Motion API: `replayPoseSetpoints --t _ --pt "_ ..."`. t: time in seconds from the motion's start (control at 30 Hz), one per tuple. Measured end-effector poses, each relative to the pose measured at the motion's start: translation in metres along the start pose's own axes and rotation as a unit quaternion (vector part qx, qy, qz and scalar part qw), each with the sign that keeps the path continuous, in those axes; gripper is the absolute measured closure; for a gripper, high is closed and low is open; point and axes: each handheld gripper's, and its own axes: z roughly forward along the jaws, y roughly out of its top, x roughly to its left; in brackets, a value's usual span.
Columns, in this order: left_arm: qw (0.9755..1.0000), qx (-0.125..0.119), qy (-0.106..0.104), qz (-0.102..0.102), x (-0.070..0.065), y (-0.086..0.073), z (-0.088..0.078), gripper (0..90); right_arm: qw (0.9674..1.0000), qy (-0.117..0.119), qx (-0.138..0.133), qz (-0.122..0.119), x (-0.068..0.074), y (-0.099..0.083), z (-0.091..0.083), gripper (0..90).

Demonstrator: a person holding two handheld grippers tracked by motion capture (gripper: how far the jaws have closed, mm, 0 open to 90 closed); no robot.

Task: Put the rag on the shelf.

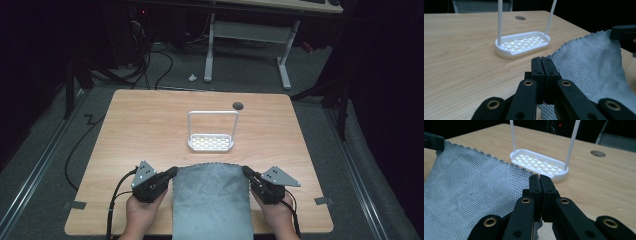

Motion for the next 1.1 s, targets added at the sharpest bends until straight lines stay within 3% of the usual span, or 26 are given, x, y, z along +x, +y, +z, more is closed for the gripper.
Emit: replayPoseSetpoints --t 0.1,0.23,0.47,0.73,1.1 --pt "1.0 -0.008 0.002 0.006 0.0 0.007 -0.001 89.2 0.9999 -0.001 -0.01 0.0 0.001 0.006 -0.003 89.8" --pt "0.9996 -0.026 0.006 0.013 0.001 0.024 -0.003 89.2 0.9995 -0.005 -0.028 -0.016 0.001 0.022 -0.007 89.7" --pt "0.9977 -0.06 0.014 0.028 0.001 0.053 -0.006 89.2 0.9981 -0.012 -0.058 -0.016 -0.008 0.045 -0.013 89.7" --pt "0.9962 -0.074 0.016 0.044 0.0 0.074 -0.003 89.5 0.9958 -0.02 -0.086 -0.024 -0.015 0.07 -0.018 89.8" --pt "0.993 -0.102 0.018 0.056 0.0 0.103 -0.011 89.5 0.9924 -0.029 -0.116 -0.029 -0.02 0.098 -0.025 89.8"
